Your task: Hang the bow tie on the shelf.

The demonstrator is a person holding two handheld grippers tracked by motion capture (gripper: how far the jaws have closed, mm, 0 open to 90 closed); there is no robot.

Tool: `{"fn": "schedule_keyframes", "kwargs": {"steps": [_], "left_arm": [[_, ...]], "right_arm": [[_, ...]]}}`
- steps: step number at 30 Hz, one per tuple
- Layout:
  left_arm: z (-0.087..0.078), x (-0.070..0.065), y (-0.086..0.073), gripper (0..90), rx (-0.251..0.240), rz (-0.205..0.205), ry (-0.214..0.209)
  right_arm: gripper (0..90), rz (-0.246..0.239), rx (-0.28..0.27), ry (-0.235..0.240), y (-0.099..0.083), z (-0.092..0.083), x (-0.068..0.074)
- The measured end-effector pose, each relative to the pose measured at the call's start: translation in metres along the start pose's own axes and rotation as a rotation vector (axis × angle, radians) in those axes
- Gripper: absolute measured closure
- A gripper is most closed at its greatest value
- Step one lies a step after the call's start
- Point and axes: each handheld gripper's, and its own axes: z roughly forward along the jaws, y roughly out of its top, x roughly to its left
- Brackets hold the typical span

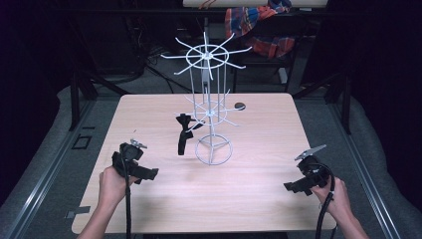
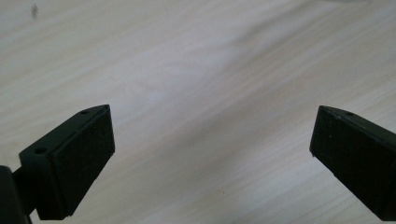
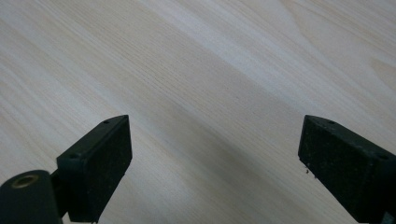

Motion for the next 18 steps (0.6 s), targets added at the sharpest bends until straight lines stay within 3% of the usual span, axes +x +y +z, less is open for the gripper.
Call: {"fn": "schedule_keyframes", "kwargs": {"steps": [4, 18], "left_arm": [[0.009, 0.0, -0.009, 0.2, 0.049, -0.006, -0.016], [0.023, 0.005, -0.01, 0.2, 0.1, 0.009, -0.027]], "right_arm": [[9.3, -0.012, 0.007, -0.006, 0.001, -0.001, 0.001], [9.3, -0.016, 0.004, 0.003, 0.001, 0.0, 0.001]]}}
